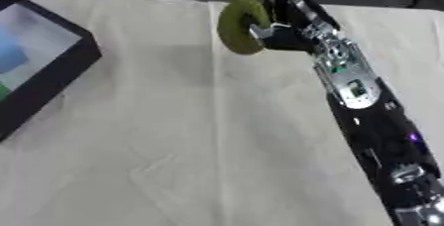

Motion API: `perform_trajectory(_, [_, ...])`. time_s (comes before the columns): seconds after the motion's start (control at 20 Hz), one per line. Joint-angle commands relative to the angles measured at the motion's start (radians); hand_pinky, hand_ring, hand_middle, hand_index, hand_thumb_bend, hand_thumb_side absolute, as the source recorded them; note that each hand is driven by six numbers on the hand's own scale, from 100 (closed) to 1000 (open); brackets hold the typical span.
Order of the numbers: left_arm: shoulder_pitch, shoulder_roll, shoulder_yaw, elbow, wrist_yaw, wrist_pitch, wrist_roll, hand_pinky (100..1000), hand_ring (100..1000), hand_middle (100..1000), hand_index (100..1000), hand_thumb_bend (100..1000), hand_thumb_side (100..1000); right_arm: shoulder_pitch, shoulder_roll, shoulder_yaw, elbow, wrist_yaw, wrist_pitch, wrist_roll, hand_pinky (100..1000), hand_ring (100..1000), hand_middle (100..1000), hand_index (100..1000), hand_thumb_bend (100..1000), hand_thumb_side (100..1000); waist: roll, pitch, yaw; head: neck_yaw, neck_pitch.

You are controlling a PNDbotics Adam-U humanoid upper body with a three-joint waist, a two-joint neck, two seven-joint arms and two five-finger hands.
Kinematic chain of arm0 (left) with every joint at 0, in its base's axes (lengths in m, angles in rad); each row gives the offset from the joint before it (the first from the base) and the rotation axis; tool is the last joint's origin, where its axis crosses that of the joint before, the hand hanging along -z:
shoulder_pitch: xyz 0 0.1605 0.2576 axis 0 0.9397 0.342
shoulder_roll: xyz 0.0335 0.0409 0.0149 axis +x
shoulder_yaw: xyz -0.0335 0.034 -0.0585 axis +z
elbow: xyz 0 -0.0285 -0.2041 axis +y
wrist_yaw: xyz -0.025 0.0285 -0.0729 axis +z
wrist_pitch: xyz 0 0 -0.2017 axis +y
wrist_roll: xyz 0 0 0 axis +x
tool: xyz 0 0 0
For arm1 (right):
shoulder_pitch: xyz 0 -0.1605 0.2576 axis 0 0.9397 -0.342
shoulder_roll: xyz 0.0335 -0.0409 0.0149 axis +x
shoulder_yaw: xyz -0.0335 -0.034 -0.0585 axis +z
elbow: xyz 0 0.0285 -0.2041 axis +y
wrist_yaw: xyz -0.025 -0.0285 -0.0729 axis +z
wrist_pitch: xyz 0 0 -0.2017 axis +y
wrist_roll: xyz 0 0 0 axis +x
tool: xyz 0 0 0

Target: Pick up the objects with one hand, pass them to the other hand, and then place them into the box on the other side of the table.

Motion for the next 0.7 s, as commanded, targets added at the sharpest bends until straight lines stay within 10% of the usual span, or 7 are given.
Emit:
perform_trajectory(0.05, [-0.027,0.037,-0.002,-0.039,0.015,0.000,-0.018,741,639,610,675,416,409,-0.011,0.014,-0.007,-0.029,0.012,0.000,0.006,614,497,306,425,191,100,0.009,-0.034,-0.002,0.005,0.008])
perform_trajectory(0.7, [-0.177,-0.001,-0.090,-0.121,0.036,-0.023,-0.131,739,642,613,681,435,380,0.023,0.107,0.018,0.005,0.096,-0.007,0.029,621,500,305,425,179,100,0.025,-0.058,0.001,0.002,0.038])
